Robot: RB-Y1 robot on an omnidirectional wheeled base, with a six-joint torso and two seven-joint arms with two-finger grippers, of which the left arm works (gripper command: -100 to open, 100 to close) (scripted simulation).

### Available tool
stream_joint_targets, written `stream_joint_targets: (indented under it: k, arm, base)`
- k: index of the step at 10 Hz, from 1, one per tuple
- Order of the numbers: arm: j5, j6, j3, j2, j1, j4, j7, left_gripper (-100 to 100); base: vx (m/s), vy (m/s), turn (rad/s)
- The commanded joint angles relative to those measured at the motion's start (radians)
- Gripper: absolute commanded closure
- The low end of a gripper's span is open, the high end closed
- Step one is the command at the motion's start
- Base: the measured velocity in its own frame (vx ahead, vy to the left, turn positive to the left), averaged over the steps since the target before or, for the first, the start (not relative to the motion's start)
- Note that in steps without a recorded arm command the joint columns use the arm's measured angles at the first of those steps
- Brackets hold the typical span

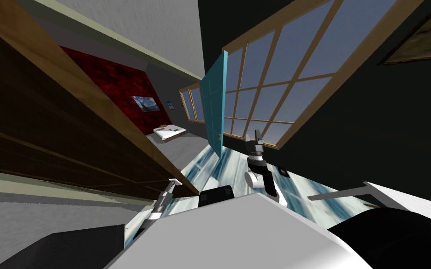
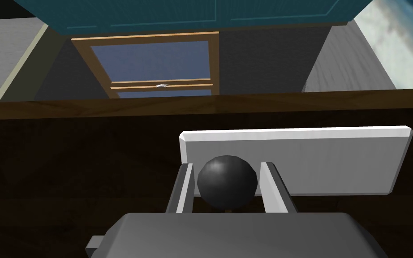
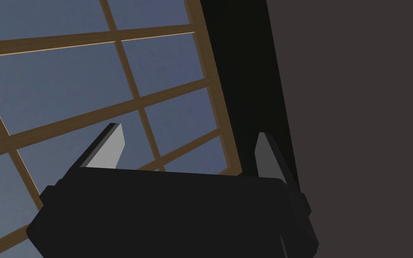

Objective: Pull the door open

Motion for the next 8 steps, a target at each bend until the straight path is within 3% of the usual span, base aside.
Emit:
stream_joint_targets:
  k: [1, 3, 6, 8]
  arm:
    - [0.005, -0.017, -0.005, 0.018, 0.016, -0.008, 0.008, 100]
    - [-0.017, -0.006, 0.006, -0.01, -0.026, 0.034, 0.008, 100]
    - [-0.042, 0.015, 0.031, -0.031, -0.074, 0.066, 0.009, 100]
    - [-0.068, 0.038, 0.057, -0.053, -0.124, 0.1, 0.011, 100]
  base:
    - [-0.185, 0.083, -0.167]
    - [-0.12, 0.035, -0.067]
    - [-0.205, 0.058, -0.121]
    - [-0.228, 0.059, -0.147]
